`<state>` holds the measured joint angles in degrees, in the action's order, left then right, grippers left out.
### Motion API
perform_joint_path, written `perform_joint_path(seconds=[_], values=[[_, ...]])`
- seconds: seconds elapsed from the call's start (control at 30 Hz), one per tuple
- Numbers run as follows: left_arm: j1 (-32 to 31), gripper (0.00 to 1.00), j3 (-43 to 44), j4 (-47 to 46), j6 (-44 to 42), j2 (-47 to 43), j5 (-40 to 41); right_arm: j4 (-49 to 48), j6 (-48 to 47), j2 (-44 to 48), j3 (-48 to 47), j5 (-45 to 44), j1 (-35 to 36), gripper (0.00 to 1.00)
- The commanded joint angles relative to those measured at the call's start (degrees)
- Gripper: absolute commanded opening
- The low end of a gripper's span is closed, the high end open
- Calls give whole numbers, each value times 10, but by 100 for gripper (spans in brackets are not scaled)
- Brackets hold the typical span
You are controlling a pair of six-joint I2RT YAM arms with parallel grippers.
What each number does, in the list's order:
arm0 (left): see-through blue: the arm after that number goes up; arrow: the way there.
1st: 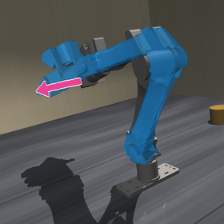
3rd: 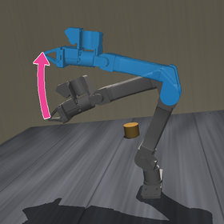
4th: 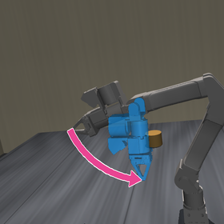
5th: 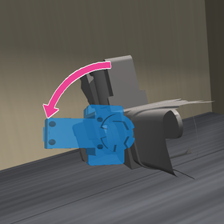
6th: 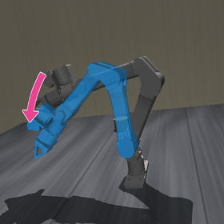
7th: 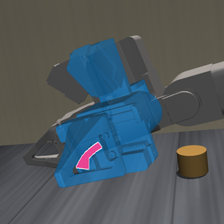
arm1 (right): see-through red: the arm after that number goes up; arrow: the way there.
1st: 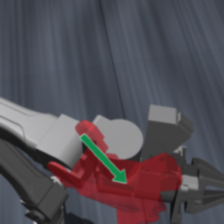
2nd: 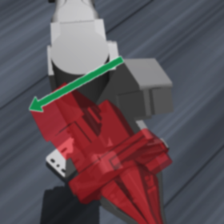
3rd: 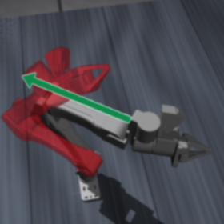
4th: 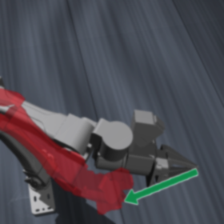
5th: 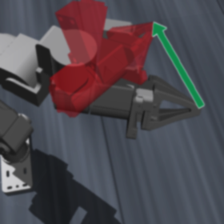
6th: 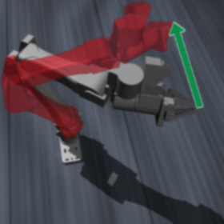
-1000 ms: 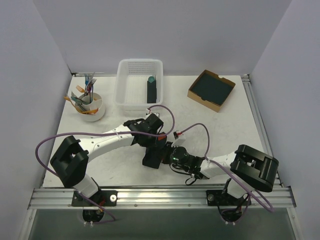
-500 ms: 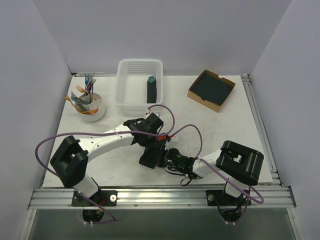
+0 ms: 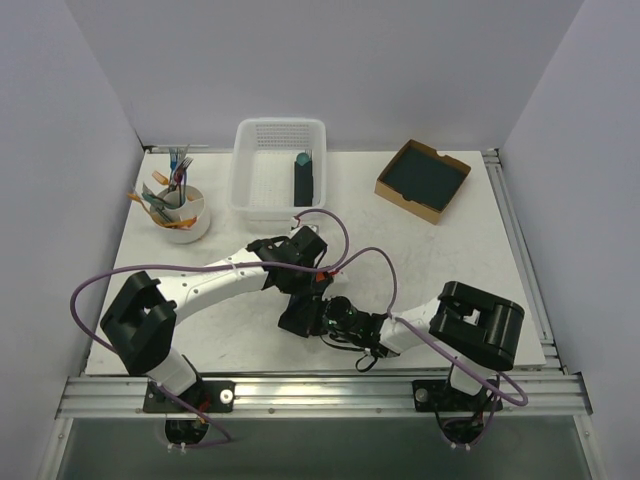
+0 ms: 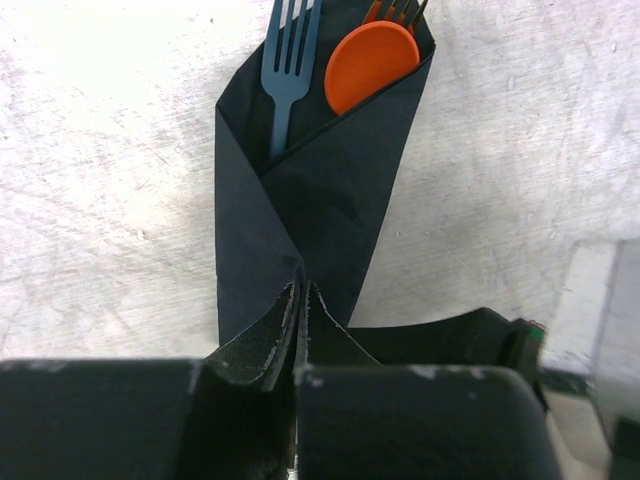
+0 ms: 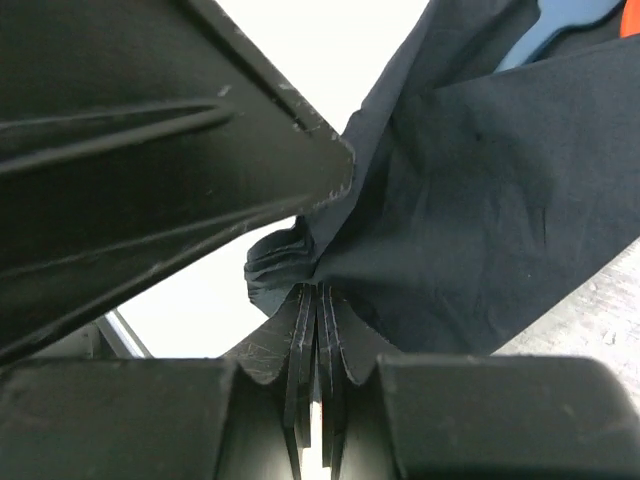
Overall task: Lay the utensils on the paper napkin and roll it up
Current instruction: Roll the napkin at the center of the board.
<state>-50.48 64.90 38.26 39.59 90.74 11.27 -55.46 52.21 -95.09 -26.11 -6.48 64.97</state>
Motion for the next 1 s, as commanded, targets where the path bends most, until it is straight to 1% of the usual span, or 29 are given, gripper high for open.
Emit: perform_joint_path(seconds=[0.0,0.17,0.27,0.5,0.6,0.7,0.97], values=[[-1,2,29,2,22,-23,-17,-3,-11,-13,-18,-10,3,1],[-1,2,23,-20,43,-28,-41,-6,-7,-30,-19,-8,3,1],[-1,2,23,-24,55,-28,-46,-19,-4,-36,-13,-7,3,1],[0,2,21,-35,116,-20,-49,-32,-2,-37,-5,-9,3,1],[1,2,21,-42,125,-12,-57,-35,-3,-36,-4,-9,3,1],[2,2,23,-45,125,-4,-62,-40,-4,-23,1,-12,3,2],[3,2,25,-44,115,1,-39,-29,-16,41,27,-41,3,6]])
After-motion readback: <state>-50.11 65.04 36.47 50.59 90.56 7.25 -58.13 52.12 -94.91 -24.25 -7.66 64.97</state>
